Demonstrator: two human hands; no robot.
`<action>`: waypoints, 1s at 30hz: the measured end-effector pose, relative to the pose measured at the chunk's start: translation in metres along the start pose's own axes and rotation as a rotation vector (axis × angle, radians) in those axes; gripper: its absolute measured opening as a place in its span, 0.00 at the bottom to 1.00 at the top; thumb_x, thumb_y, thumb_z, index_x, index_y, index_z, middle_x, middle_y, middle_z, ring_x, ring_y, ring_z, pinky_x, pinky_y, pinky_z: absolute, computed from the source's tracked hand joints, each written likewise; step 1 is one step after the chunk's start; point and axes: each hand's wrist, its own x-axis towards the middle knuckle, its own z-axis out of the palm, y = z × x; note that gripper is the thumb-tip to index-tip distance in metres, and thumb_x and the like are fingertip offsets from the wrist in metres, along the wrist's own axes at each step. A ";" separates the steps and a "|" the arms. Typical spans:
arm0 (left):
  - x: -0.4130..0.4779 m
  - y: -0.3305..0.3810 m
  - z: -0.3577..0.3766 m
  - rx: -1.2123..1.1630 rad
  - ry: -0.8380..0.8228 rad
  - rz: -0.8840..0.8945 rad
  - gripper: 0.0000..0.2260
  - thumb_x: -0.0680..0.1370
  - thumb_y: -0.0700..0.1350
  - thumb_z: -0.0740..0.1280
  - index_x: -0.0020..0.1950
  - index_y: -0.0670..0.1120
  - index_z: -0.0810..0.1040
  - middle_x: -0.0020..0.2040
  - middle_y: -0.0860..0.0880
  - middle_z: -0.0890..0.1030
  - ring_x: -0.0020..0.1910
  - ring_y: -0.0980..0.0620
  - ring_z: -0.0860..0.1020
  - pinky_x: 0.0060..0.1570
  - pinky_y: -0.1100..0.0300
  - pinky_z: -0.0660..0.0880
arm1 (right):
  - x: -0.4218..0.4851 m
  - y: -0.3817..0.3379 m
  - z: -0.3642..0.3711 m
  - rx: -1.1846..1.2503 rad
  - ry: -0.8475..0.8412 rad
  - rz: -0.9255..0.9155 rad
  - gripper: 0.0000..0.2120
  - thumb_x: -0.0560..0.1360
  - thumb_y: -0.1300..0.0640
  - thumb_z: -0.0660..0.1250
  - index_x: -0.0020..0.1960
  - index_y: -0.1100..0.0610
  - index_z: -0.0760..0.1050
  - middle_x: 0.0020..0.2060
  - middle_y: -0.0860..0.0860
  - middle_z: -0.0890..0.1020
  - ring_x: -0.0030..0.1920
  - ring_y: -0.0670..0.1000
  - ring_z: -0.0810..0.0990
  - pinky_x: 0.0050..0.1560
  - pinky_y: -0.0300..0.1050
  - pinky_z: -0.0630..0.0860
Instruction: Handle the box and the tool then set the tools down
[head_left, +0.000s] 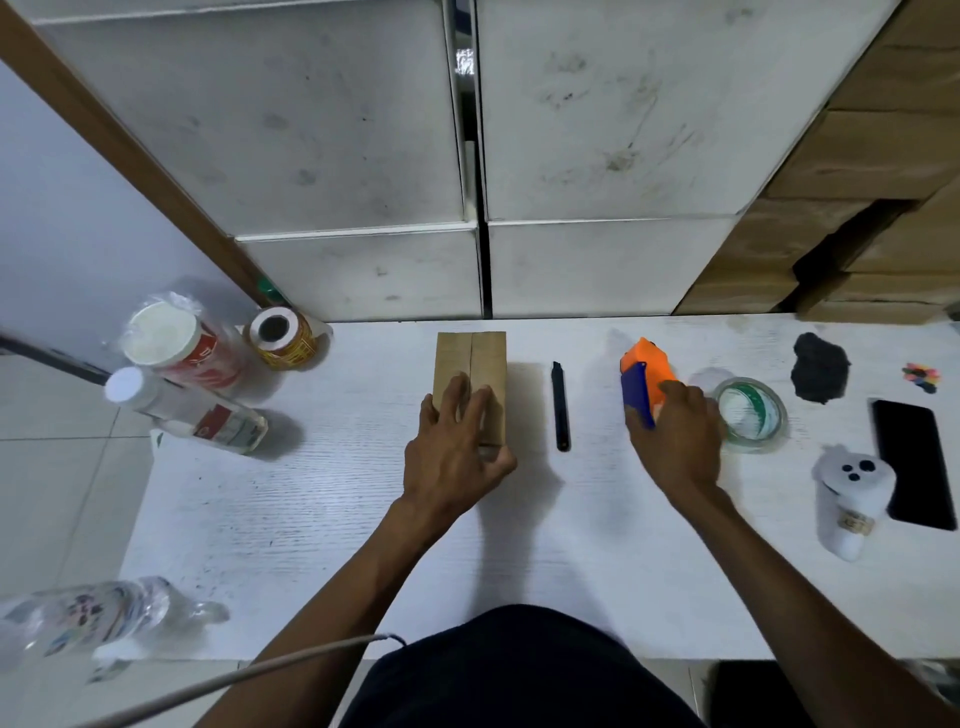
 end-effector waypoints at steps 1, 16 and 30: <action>0.000 -0.003 -0.002 -0.004 0.009 -0.006 0.30 0.69 0.59 0.67 0.70 0.55 0.65 0.75 0.52 0.61 0.66 0.39 0.67 0.33 0.53 0.75 | 0.002 0.005 -0.002 0.012 -0.043 0.017 0.16 0.73 0.53 0.71 0.53 0.65 0.77 0.44 0.63 0.81 0.47 0.65 0.79 0.45 0.54 0.74; -0.010 -0.063 -0.028 -0.040 0.060 -0.107 0.32 0.69 0.55 0.72 0.70 0.53 0.67 0.77 0.50 0.61 0.71 0.38 0.62 0.36 0.52 0.74 | -0.011 -0.034 0.026 0.297 -0.244 -0.111 0.23 0.76 0.62 0.64 0.70 0.61 0.69 0.35 0.49 0.74 0.32 0.48 0.70 0.30 0.33 0.59; -0.016 -0.078 -0.034 -0.007 0.081 -0.070 0.32 0.67 0.57 0.67 0.69 0.47 0.69 0.74 0.43 0.66 0.71 0.33 0.63 0.64 0.39 0.70 | -0.025 -0.078 0.036 0.341 -0.326 -0.133 0.18 0.76 0.60 0.68 0.63 0.66 0.72 0.32 0.56 0.79 0.29 0.47 0.72 0.30 0.27 0.68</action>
